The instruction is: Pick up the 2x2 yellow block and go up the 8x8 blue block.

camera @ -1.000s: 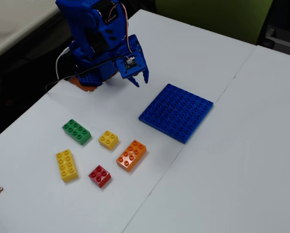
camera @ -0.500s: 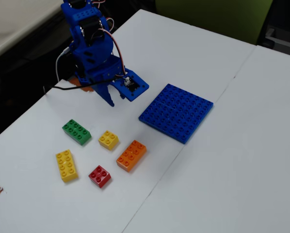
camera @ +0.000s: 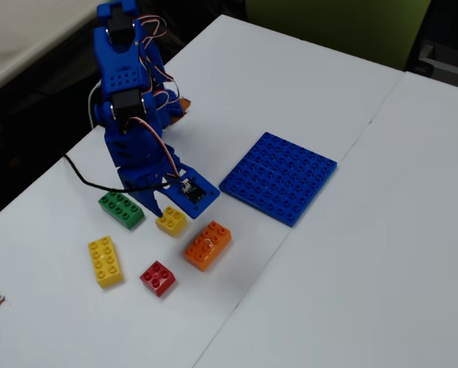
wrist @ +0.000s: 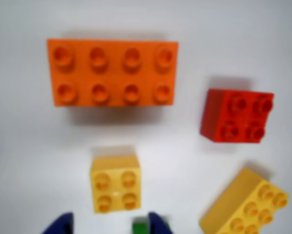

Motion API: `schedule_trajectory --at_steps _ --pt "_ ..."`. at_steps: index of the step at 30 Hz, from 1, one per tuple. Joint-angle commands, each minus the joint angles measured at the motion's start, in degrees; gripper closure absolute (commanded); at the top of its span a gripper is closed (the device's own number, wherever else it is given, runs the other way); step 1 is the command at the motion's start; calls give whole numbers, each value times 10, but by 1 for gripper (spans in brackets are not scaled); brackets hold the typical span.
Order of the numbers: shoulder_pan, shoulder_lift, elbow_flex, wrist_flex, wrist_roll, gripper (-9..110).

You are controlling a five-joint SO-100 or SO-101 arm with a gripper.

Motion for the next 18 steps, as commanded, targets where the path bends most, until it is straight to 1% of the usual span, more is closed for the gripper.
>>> schedule_trajectory --at_steps 1,10,18 --pt "-2 -13 -34 -17 -4 80" --pt "6 -47 -50 -14 -31 76" --pt "22 -62 -48 -17 -53 76"
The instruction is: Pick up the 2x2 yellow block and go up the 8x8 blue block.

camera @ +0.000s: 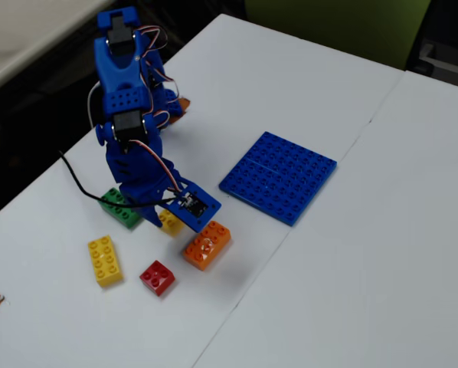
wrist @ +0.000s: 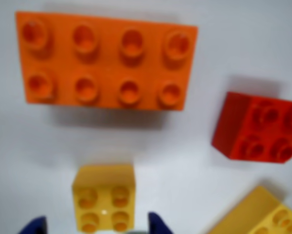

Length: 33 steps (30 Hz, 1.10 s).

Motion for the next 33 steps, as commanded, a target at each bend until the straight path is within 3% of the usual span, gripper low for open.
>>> schedule_trajectory --at_steps 1,22,33 --pt "7 2 -22 -7 -7 76" --pt "12 -51 -14 -35 -18 75" --pt "7 -57 -11 -34 1 94"
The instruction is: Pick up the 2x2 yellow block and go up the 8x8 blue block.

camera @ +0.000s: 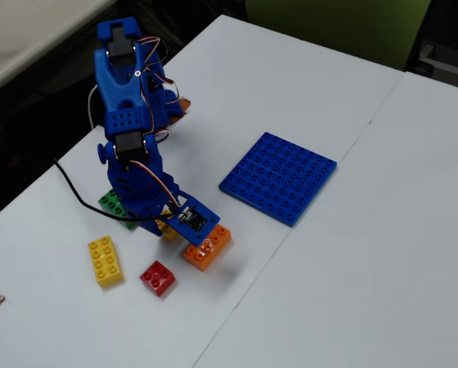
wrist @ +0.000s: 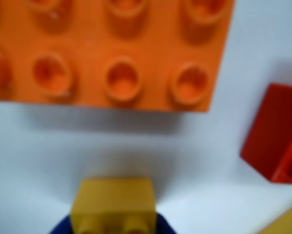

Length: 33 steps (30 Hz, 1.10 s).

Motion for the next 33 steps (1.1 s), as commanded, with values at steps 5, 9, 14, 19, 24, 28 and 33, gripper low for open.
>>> schedule_trajectory --at_steps 5,9,14,19,24,28,33 --pt "-7 8 -11 -6 18 98" --pt "-17 27 -31 23 40 100" --pt "-37 51 -115 127 62 100" --pt "-76 61 -218 231 107 100" --pt "-138 48 -329 312 168 100" --pt "-189 58 -335 314 204 100" --pt "-252 59 -356 315 248 100"
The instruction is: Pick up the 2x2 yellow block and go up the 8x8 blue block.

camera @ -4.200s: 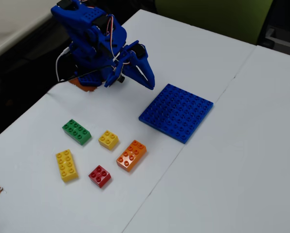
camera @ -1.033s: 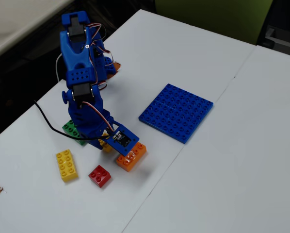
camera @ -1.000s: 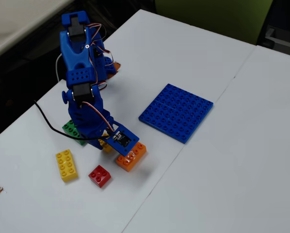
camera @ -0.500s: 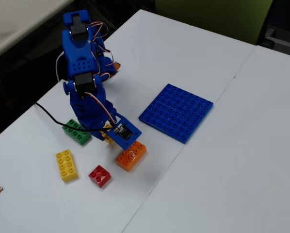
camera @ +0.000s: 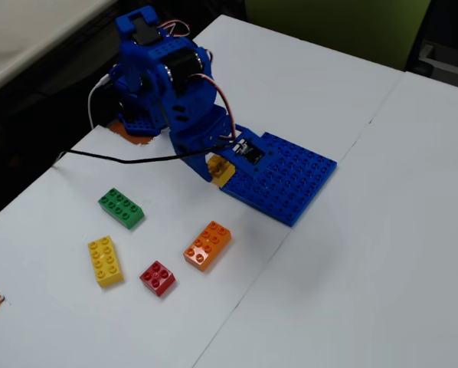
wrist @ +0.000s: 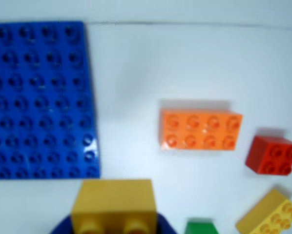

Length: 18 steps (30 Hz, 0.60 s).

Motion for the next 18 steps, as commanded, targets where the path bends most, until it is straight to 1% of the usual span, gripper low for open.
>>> schedule_trajectory --at_steps 1,10,18 --pt "-46 37 -35 4 33 100" --pt "-146 38 -48 6 101 101" --pt "-227 18 -48 6 190 102"
